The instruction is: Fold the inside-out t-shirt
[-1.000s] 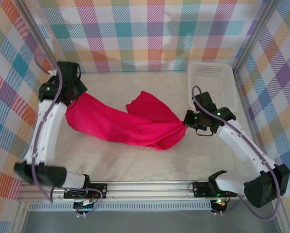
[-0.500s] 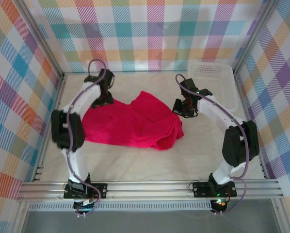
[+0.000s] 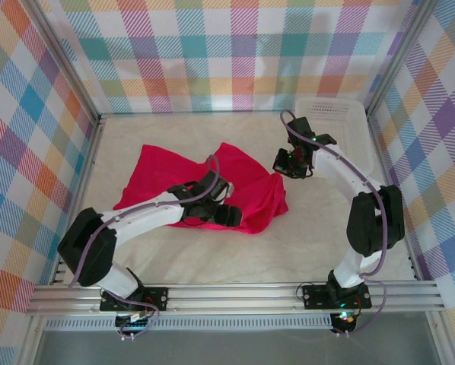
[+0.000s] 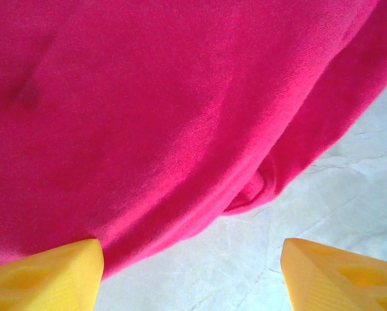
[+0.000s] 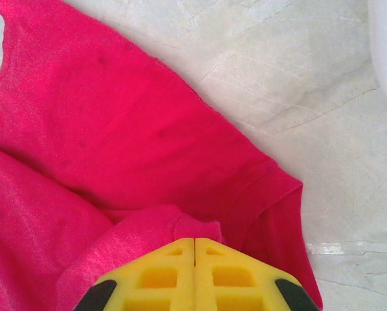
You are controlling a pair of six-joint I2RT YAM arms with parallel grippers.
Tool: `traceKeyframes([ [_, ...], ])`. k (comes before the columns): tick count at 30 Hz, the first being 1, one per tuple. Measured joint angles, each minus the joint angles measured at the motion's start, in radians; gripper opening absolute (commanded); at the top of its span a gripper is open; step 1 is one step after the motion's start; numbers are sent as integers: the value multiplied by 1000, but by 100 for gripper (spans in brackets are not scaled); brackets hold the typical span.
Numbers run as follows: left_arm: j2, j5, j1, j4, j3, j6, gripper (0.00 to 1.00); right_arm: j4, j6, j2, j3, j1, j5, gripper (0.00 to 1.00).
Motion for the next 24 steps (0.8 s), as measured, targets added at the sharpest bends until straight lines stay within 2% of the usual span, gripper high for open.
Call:
traceKeyframes([
  [3,61,-29,-10,17,4,6,67,-2,-1,0,0,-1,-4,0],
  [5,101,-54,-10,22,6,13,61,-5,-3,0,0,-2,-4,0],
  [8,145,-89,-10,22,16,31,32,-5,-5,0,0,-5,-7,0],
  [12,171,-149,-9,-25,69,57,2,-5,-8,0,0,-12,-6,0],
  [18,162,-225,-4,-169,261,100,0,-24,-21,2,14,-15,2,0],
  [24,118,-232,53,-227,389,144,0,-43,-42,68,118,-16,32,0],
])
